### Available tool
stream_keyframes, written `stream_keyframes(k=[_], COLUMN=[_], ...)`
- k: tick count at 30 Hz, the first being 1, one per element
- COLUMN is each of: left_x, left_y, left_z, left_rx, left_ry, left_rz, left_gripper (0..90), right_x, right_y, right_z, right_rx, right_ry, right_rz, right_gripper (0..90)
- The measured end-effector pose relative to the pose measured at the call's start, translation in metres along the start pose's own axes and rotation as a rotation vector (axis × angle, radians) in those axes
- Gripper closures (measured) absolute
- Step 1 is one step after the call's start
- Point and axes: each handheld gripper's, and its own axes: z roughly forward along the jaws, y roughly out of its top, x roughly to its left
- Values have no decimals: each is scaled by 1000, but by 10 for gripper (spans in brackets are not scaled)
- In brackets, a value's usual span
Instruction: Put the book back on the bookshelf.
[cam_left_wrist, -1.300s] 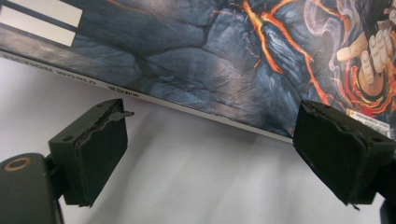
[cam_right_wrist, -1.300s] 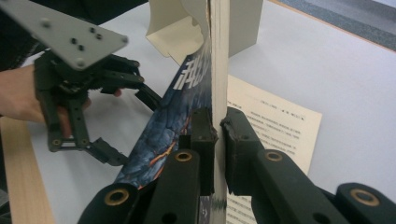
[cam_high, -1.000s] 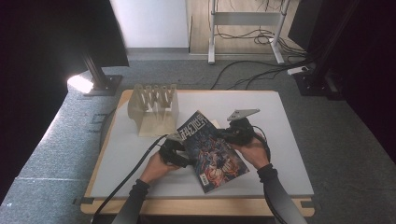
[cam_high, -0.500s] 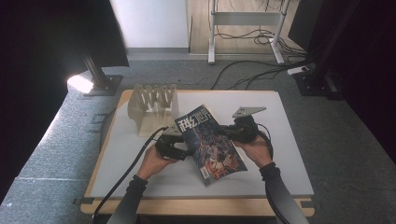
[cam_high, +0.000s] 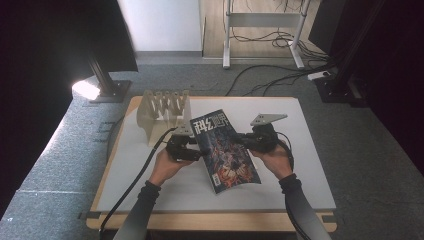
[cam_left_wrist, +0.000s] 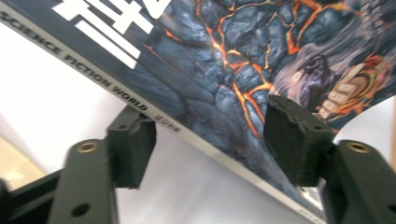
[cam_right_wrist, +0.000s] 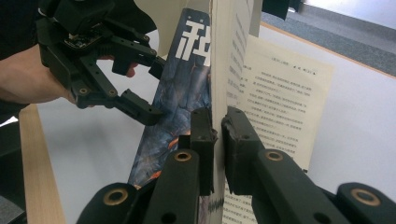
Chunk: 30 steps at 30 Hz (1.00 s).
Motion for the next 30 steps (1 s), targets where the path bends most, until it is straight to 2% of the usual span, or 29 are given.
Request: stream_keyframes(k=[3, 6, 8, 12, 15, 19, 25, 30], left_x=[-1, 1, 2, 1, -2, -5, -15, -24], left_y=[3, 5, 6, 8, 11, 16, 26, 31], left_z=[-4, -8, -11, -17, -19, -27, -42, -53], left_rx=[37, 72, 77, 64, 67, 33, -29, -68], left_ry=[54, 42, 32, 2, 9, 17, 52, 87], left_rz=[8, -6, -12, -27, -22, -14, 48, 127], left_gripper=[476, 511, 537, 601, 613, 656, 724, 762], right_x=[-1, -1, 0, 0, -1, -1, -2, -3], right_y=[0, 0, 1, 2, 2, 3, 6, 5], right_z=[0, 1, 2, 3, 3, 0, -5, -8], right_rx=[-1, -2, 1, 7, 8, 1, -9, -16], right_ry=[3, 4, 0, -8, -12, -19, -54, -82], right_rz=[-1, -7, -10, -16, -16, -23, -33, -40], right_gripper=[818, 818, 818, 818, 818, 817, 817, 817])
